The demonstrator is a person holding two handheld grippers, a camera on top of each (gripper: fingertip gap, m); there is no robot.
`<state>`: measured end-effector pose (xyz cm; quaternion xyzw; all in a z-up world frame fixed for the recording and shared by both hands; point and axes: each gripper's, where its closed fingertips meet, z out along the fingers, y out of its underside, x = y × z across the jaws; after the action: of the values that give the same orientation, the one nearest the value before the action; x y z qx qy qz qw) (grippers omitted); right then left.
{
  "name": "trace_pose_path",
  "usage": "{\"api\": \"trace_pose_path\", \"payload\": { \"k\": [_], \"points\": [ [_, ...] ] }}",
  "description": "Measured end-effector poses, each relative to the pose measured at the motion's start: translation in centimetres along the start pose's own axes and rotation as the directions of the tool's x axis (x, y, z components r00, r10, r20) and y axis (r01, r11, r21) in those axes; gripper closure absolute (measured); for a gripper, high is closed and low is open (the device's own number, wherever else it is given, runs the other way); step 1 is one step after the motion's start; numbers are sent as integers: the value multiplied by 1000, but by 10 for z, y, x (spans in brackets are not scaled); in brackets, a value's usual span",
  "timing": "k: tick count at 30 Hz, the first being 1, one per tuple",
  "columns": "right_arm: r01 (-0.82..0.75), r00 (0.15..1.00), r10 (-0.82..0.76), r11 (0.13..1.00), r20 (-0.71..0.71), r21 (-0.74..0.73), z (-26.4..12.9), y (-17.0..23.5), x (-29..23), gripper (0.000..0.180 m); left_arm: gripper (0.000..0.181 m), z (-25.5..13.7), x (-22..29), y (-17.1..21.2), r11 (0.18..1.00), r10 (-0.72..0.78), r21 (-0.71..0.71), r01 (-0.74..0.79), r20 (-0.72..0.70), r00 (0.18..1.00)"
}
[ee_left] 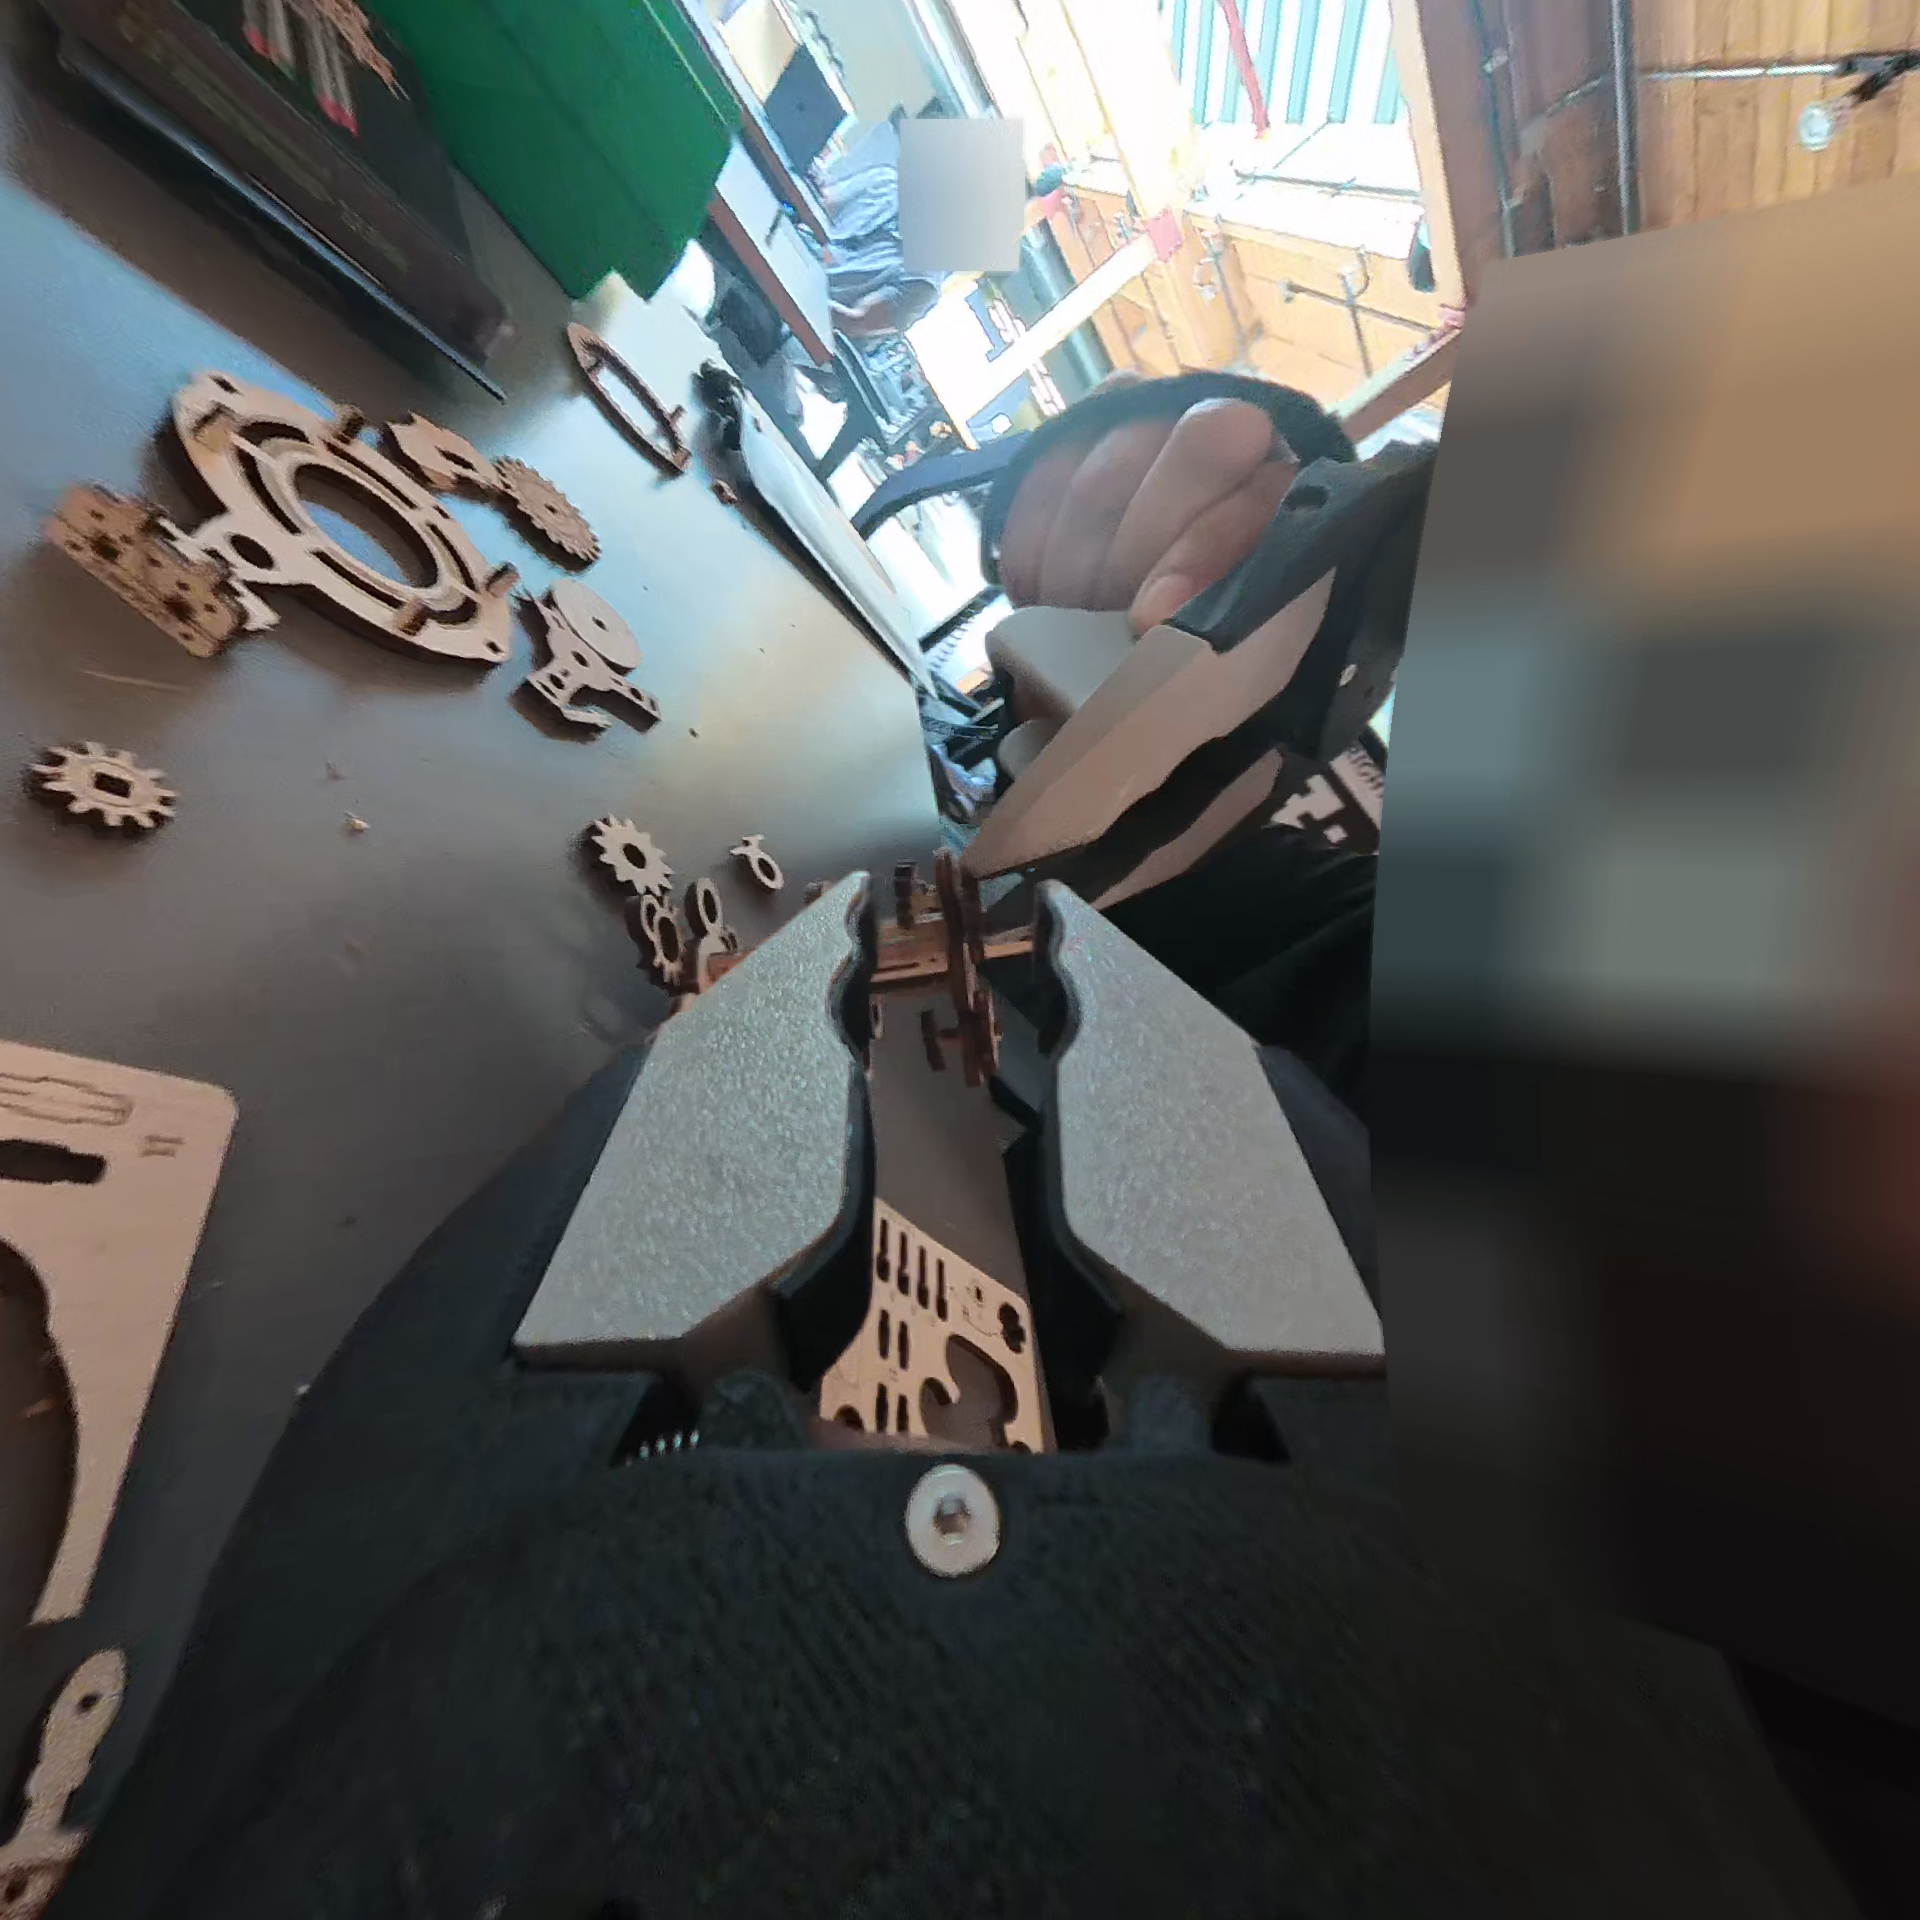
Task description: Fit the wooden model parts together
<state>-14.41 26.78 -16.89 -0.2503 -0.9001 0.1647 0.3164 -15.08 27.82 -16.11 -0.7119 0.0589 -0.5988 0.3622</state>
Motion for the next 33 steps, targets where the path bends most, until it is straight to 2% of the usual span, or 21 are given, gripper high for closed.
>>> {"api": "trace_pose_path", "payload": {
  "k": [6,10,11,23,27,29,33],
  "points": [
    [-6,1000,6,1000,-8,2,0,0,0,167,134,11,-11,11,998,13,-66,-8,80,997],
    [-2,1000,2,1000,-5,-5,-2,1,-1,167,140,15,-10,13,996,45,-78,-38,89,995],
    [-5,1000,5,1000,-1,1,-2,0,-3,167,147,15,-12,14,996,52,-83,-44,103,993],
    [-19,999,20,999,-25,33,-2,-1,-3,167,149,14,-10,15,993,93,-84,-86,85,992],
    [-111,994,113,988,-7,105,-3,-1,-2,168,150,15,-11,13,992,108,-78,-101,100,989],
    [-195,981,190,967,47,165,-5,-3,-4,168,149,15,-10,15,991,109,-85,-101,97,989],
    [-418,907,380,868,181,269,-11,-2,-1,149,149,18,-8,17,990,115,-95,-106,94,989]
  ]
}}
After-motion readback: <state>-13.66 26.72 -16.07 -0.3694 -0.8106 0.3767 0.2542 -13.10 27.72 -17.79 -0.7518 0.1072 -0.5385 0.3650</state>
